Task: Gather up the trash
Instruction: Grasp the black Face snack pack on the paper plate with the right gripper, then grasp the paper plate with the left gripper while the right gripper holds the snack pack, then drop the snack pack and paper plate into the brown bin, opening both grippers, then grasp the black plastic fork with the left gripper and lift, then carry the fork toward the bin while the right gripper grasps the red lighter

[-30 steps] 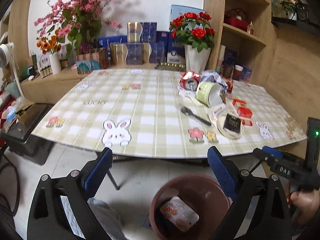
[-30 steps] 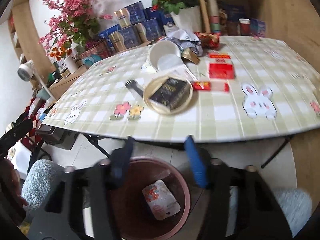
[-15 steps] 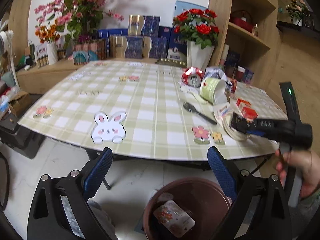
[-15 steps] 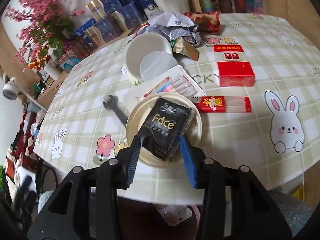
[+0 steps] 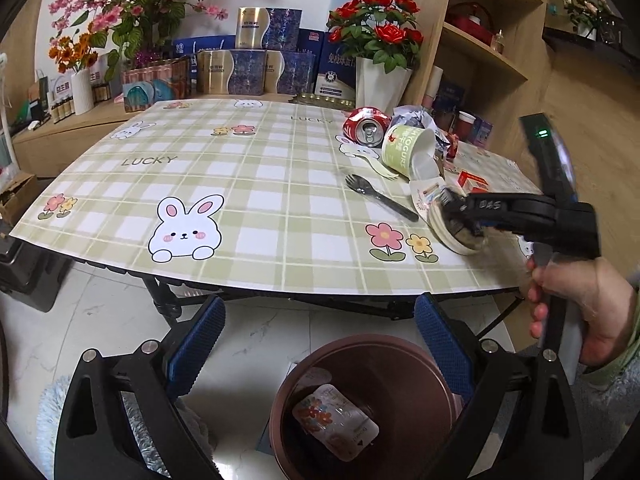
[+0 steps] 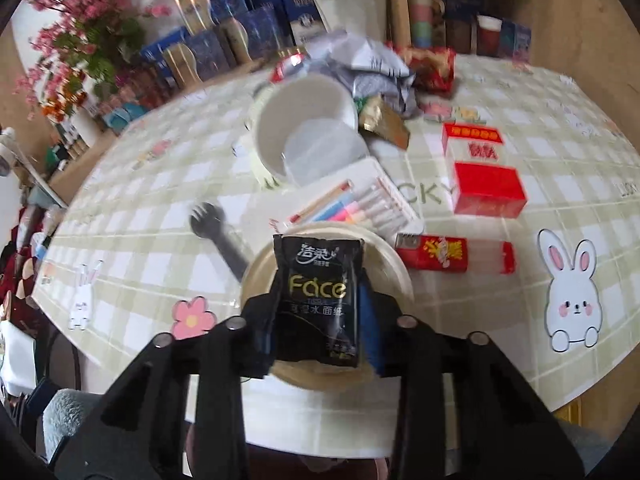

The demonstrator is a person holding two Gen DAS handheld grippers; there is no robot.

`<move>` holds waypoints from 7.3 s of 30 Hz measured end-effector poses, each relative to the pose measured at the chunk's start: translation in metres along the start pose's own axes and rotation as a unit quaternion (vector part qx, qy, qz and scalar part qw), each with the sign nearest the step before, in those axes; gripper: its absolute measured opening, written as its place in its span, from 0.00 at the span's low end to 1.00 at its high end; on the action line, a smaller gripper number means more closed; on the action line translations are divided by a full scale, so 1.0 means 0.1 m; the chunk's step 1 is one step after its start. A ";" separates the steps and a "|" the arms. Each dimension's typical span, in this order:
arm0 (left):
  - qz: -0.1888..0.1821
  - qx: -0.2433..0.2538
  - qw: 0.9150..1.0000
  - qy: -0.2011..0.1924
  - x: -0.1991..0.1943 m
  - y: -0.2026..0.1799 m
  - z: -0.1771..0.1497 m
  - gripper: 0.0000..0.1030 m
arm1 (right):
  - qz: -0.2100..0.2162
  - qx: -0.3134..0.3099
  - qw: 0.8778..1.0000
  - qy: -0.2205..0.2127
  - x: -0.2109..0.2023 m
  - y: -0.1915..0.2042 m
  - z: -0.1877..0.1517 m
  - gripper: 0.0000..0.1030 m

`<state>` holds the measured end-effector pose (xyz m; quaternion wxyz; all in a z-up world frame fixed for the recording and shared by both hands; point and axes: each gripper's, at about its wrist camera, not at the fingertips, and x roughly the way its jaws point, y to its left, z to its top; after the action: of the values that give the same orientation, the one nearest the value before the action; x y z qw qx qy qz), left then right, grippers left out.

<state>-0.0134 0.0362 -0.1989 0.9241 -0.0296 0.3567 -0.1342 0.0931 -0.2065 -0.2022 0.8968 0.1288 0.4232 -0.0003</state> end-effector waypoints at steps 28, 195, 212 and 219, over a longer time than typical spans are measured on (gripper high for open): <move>-0.067 0.024 0.988 0.137 1.50 -1.19 0.83 0.16 | 0.048 0.066 0.993 -0.081 -0.73 -0.96 -0.61 0.32; 0.019 0.052 0.994 0.094 1.61 -0.58 0.90 0.11 | -0.009 -0.126 0.992 0.004 -0.01 -0.90 0.16 0.79; 0.007 0.040 0.996 0.085 1.49 -0.26 0.85 0.12 | 0.047 -0.206 0.975 0.068 0.23 -0.68 0.22 0.32; 0.002 0.031 0.995 0.092 1.50 -0.24 0.88 0.10 | 0.060 -0.170 0.982 0.052 0.16 -0.62 0.12 0.26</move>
<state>0.1466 -0.0313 -0.2275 0.8878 0.0121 0.4363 -0.1459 0.1054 -0.2675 -0.2215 0.8810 0.0000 0.4544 0.1322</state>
